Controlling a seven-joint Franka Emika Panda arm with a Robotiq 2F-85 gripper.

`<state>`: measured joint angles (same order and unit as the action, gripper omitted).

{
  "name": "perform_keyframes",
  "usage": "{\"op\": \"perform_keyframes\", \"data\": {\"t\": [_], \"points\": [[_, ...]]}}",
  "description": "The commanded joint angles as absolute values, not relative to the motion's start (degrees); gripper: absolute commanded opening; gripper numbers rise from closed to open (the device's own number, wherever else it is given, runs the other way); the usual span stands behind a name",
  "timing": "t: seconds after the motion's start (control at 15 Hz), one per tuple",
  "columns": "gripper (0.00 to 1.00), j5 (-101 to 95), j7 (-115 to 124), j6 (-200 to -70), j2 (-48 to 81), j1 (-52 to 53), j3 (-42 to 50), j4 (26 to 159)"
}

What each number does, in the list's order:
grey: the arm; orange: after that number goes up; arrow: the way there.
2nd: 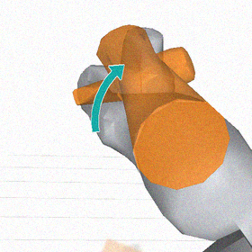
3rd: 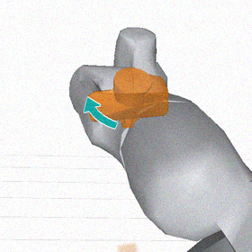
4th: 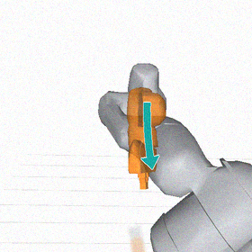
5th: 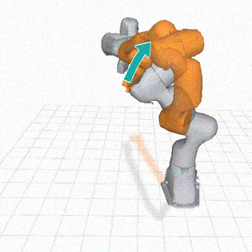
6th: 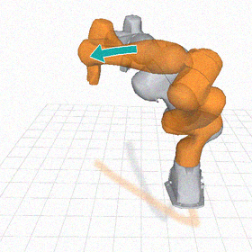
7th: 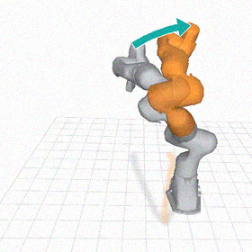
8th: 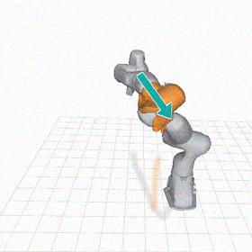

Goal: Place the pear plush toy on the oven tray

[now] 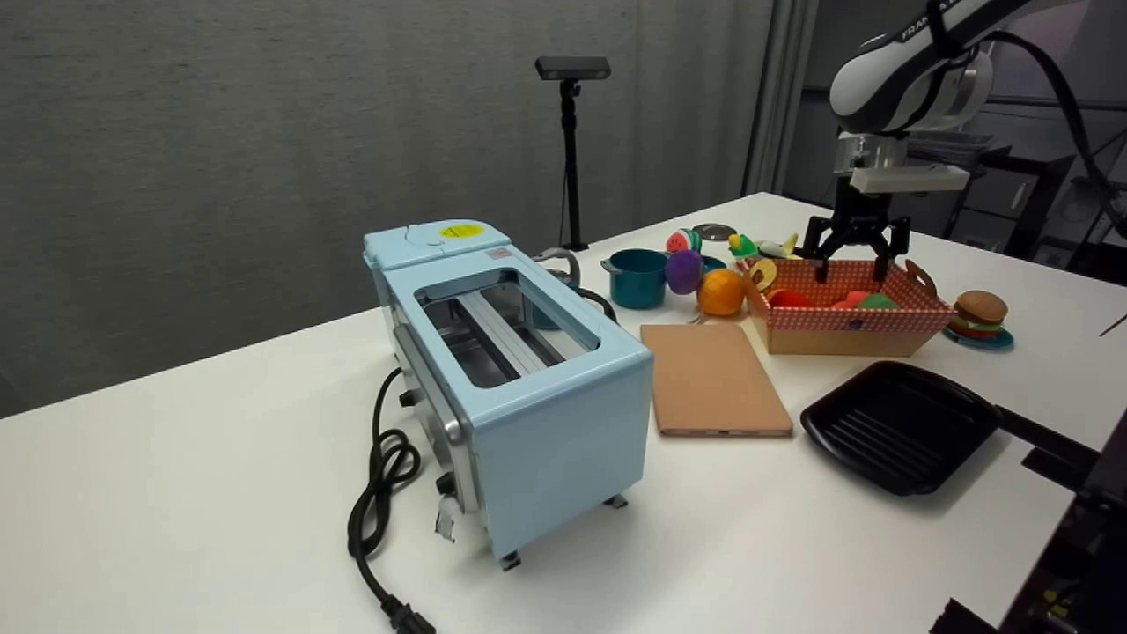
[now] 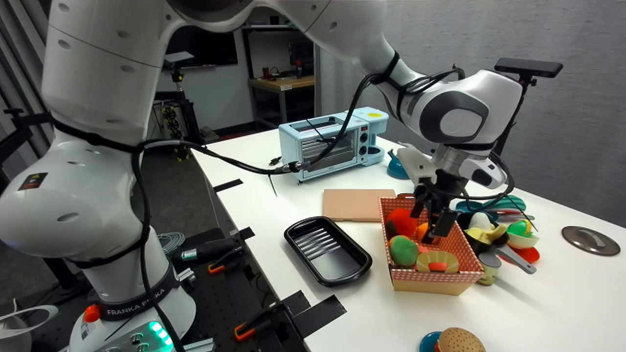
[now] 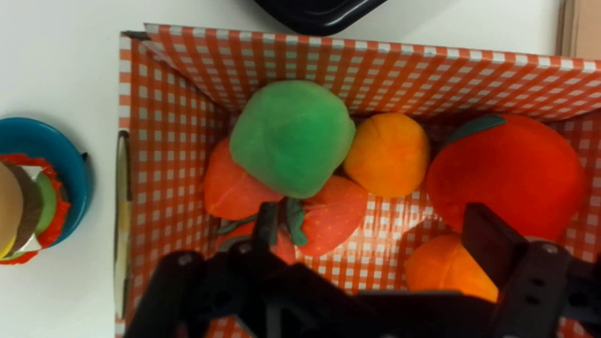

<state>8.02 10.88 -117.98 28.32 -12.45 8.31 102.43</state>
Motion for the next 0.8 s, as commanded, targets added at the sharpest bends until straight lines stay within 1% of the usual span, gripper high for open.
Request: {"op": "perform_keyframes", "data": {"t": [0.0, 0.4, 0.73], "points": [[1.00, 10.0, 10.5, -116.5, 31.2, -12.5, 7.7, 100.3], [1.00, 10.6, 10.6, -116.4, 31.9, -12.6, 7.6, 101.9], [1.00, 10.3, 11.2, -116.7, 29.2, -12.0, 7.7, 105.1]]}}
